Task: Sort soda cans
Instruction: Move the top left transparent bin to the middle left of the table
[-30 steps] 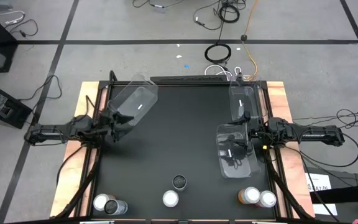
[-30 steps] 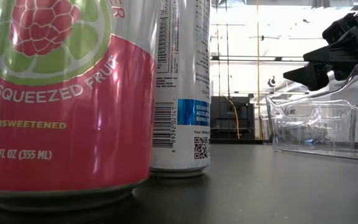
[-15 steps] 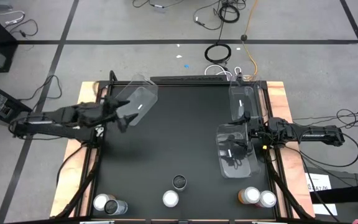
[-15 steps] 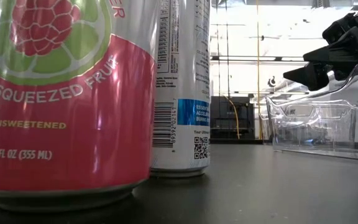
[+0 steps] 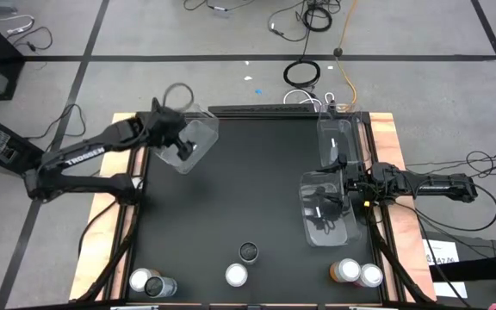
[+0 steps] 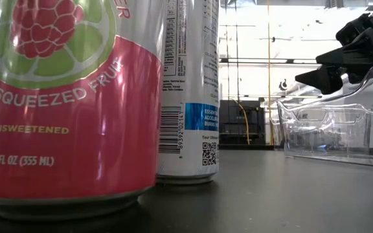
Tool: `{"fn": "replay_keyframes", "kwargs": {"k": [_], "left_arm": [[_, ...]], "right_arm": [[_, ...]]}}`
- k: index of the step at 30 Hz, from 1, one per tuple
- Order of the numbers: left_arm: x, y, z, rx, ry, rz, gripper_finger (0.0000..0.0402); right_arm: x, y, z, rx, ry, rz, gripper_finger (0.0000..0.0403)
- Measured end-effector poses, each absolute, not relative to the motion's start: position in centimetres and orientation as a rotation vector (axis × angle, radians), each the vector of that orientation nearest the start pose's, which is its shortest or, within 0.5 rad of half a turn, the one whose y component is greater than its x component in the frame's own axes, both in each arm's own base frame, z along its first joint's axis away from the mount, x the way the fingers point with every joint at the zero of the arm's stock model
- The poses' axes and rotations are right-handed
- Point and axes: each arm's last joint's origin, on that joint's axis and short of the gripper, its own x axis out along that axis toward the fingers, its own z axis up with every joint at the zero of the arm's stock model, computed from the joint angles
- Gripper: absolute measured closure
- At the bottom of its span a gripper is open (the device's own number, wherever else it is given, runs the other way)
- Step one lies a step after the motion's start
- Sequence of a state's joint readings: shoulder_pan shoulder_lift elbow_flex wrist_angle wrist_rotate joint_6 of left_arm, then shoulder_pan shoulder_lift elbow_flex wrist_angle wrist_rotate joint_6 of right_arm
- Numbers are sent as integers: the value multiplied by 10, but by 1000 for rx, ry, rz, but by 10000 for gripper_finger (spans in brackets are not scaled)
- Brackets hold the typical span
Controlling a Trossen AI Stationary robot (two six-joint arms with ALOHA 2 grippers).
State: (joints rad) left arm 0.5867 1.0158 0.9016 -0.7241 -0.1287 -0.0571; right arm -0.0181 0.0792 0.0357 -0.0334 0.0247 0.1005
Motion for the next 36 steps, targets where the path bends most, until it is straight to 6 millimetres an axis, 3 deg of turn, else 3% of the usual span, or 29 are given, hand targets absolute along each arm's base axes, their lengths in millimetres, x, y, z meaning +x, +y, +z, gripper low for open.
{"fn": "replay_keyframes", "kwargs": {"k": [6,15,31,36], "left_arm": [[138,157,299,-379,833,750,9],[126,211,281,-536,1043,733,9],[124,250,227,-627,1265,689,11],[127,259,218,-618,1276,704,52]], "right_arm": [[101,-3,166,100,75,-47,14],[101,-3,166,100,75,-46,14],[101,-3,166,100,75,-47,14],[101,-3,166,100,75,-47,14]]}}
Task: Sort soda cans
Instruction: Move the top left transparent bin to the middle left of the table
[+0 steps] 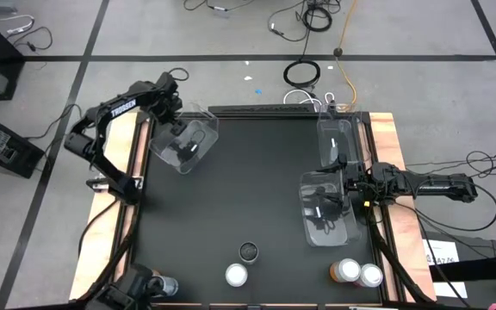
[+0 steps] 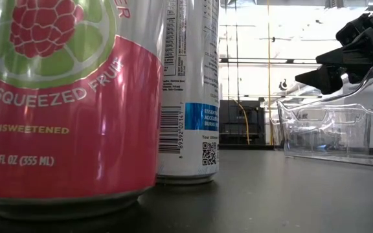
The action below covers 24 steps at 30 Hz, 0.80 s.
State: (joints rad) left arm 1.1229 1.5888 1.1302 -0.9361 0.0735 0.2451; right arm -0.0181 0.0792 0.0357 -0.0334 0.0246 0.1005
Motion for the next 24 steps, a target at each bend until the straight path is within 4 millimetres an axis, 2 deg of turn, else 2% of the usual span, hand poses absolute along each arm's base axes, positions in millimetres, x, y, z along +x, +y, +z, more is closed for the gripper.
{"fn": "replay_keyframes", "kwargs": {"k": [7,11,24], "left_arm": [[126,259,218,-619,1272,709,171],[125,257,218,-640,1291,703,219],[120,250,218,-671,1379,730,288]], "right_arm": [[101,-3,166,100,75,-47,14],[101,-3,166,100,75,-47,14],[101,-2,166,100,75,-46,14]]}}
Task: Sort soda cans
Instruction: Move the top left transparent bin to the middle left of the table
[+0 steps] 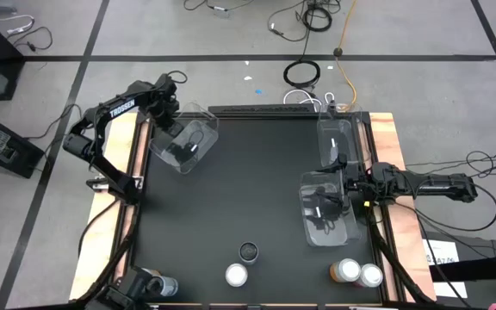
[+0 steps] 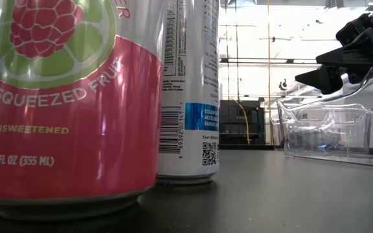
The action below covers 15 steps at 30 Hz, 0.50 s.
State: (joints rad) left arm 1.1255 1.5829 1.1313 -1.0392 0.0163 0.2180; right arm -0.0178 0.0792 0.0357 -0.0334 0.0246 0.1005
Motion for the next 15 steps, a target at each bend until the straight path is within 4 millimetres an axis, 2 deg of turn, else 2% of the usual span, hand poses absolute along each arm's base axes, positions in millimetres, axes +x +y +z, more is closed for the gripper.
{"fn": "replay_keyframes", "kwargs": {"k": [6,11,15], "left_arm": [[118,247,222,-669,1390,734,332],[118,247,237,-684,1409,730,390],[119,244,248,-737,1427,747,393]], "right_arm": [[101,-3,166,100,75,-46,14],[101,-3,166,100,75,-47,14],[101,-3,166,100,75,-47,14]]}}
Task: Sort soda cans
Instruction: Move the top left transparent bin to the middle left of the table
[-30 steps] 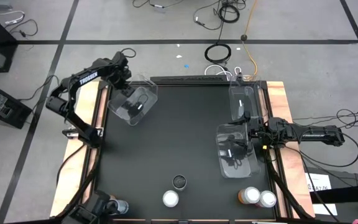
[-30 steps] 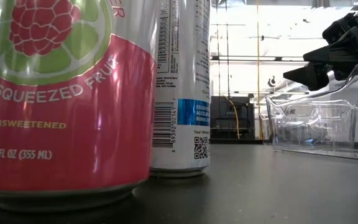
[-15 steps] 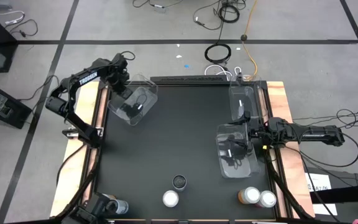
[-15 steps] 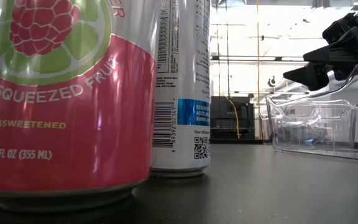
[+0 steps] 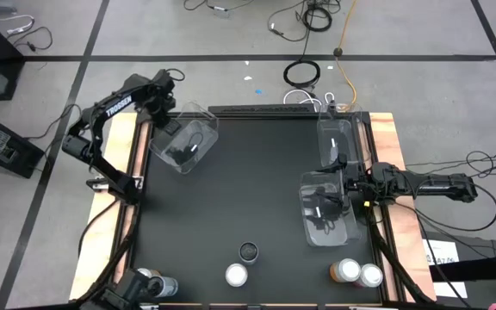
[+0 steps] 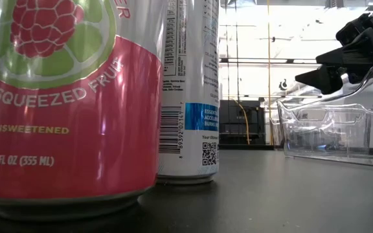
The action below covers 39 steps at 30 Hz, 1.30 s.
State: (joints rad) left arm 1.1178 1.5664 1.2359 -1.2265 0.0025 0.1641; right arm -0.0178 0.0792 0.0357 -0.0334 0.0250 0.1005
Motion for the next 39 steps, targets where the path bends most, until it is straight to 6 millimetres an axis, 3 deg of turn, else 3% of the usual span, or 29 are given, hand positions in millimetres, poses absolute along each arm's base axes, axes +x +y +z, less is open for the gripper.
{"fn": "replay_keyframes", "kwargs": {"k": [13,28,39], "left_arm": [[119,240,251,-751,1459,710,390],[122,246,250,-677,1424,712,266],[124,251,238,-756,1443,725,251]], "right_arm": [[101,-3,166,100,75,-47,14],[101,-3,166,100,75,-47,14],[101,-3,166,100,75,-46,14]]}}
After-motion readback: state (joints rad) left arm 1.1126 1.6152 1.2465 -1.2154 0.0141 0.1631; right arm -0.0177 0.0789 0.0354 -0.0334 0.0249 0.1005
